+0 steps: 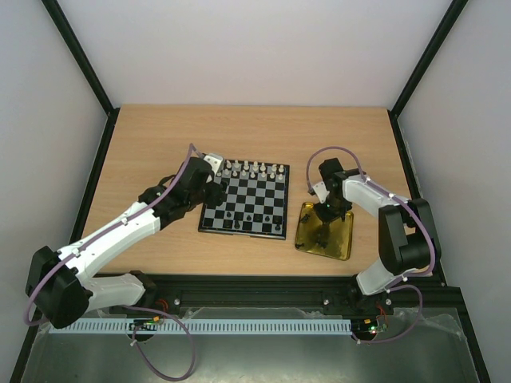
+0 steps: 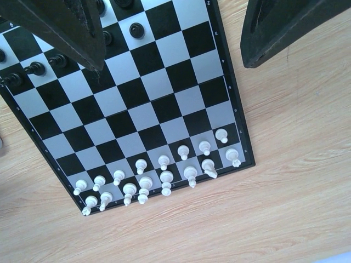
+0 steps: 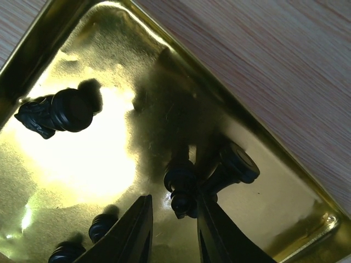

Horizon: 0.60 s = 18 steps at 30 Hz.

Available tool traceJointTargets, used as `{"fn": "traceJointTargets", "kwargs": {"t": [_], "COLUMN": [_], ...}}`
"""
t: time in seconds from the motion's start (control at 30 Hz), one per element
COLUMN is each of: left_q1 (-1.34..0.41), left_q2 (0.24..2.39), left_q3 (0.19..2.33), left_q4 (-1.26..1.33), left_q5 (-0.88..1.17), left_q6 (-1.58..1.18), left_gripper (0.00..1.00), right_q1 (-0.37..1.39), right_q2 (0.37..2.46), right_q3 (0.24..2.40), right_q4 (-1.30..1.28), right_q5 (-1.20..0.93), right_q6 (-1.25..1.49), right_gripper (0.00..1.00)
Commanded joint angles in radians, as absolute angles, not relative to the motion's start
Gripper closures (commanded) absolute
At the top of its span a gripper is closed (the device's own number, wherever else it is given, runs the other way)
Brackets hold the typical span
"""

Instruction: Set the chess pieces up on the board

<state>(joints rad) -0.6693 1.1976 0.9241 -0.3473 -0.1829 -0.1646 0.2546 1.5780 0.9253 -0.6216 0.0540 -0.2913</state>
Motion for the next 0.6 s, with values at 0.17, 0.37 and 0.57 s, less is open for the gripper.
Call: {"fn": "traceJointTargets", "kwargs": {"t": [0.17, 0.37, 0.57], "left_q1": [-0.675, -0.675, -0.675], "left_q2": [1.187, 1.193, 1.204], "left_q3": [0.914, 0.914, 0.914], "left_q4": [-0.337, -0.337, -0.34], "left_q5": [-0.207, -0.208, -0.21], "left_q6": [-0.158, -0.156, -0.154], "left_gripper": [0.29, 0.29, 0.29], "right_q1": [0.251, 0.251, 0.251], "right_q2": [1.601, 1.613, 1.57], "right_q3": [0.944, 0.961, 0.985], "right_q4": [-0.627, -0.639, -0.683], "right_q5": [0.004, -0.041, -0.066], "right_q6": [-0.306, -0.304, -0.31], "right_gripper": [0.82, 0.88, 0.97]}}
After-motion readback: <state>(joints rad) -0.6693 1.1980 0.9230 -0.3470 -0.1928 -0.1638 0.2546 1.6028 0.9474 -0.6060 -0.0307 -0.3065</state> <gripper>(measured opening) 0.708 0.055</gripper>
